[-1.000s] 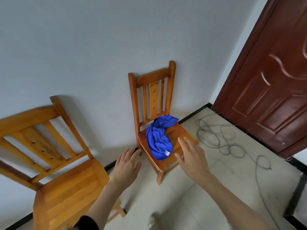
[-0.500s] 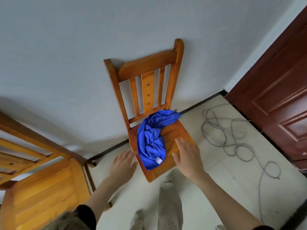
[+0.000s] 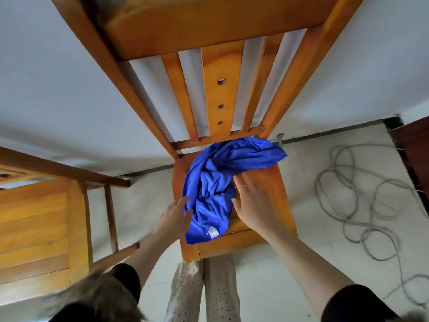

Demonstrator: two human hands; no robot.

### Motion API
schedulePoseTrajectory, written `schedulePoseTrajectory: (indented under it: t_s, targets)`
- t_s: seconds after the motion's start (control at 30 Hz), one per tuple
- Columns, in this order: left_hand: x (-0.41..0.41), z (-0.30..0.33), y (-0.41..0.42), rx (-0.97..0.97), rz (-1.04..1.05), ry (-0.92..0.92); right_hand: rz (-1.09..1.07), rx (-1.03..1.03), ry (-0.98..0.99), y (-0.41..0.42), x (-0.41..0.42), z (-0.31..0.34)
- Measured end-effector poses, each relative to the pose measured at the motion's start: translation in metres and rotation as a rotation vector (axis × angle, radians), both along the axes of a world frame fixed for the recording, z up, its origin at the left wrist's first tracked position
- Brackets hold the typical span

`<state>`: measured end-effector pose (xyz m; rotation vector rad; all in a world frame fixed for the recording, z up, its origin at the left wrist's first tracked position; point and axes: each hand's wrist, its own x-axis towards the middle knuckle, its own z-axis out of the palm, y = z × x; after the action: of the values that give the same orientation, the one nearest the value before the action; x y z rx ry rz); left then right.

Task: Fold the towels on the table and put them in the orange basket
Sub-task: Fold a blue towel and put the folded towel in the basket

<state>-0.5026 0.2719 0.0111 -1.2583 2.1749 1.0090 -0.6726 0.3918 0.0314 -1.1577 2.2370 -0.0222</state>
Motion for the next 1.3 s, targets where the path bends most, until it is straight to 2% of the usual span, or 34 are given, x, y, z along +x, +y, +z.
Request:
schedulePoseTrajectory:
  t_s: [0.13, 0.27, 0.37, 0.53, 0.6, 0.67, 0.73, 0.8, 0.83, 0.93, 1.03, 1.3]
  targets:
    - [-0.026, -0.045, -0.019, -0.025, 0.172, 0.098, 0.21, 0.003, 0.012, -0.018, -0.017, -0.053]
    - [-0.043, -0.091, -0.035, -0.061, 0.212, 0.182, 0.295, 0.016, 0.004, -0.033, -0.022, -0.102]
    - [-0.06, -0.118, -0.045, -0.059, 0.192, 0.175, 0.297, 0.052, -0.044, -0.034, -0.017, -0.133]
    - [-0.079, -0.129, -0.052, -0.088, 0.349, 0.142, 0.26, 0.114, -0.1, -0.023, -0.009, -0.155]
    - [-0.08, -0.123, -0.048, -0.11, 0.365, 0.186, 0.247, 0.118, -0.142, -0.021, -0.007, -0.153]
    - [-0.078, -0.11, -0.043, -0.103, 0.361, 0.242, 0.146, 0.085, -0.227, -0.021, -0.009, -0.144]
    - [-0.075, -0.091, -0.036, -0.119, 0.316, 0.269, -0.051, 0.033, -0.307, -0.025, -0.017, -0.127]
    - [-0.072, -0.066, -0.03, -0.133, 0.251, 0.271, -0.237, -0.084, -0.312, -0.032, -0.027, -0.107]
    - [-0.069, -0.052, -0.027, -0.138, 0.213, 0.281, -0.264, -0.148, -0.283, -0.035, -0.03, -0.096]
    - [-0.061, -0.005, -0.022, -0.157, 0.07, 0.329, -0.037, -0.27, -0.107, -0.047, -0.034, -0.06]
    - [-0.055, 0.05, -0.025, -0.138, -0.021, 0.351, 0.152, -0.344, -0.04, -0.058, -0.03, -0.022]
    - [-0.007, 0.185, -0.039, -0.121, 0.104, 0.47, 0.006, -0.527, -0.037, -0.064, -0.009, 0.113]
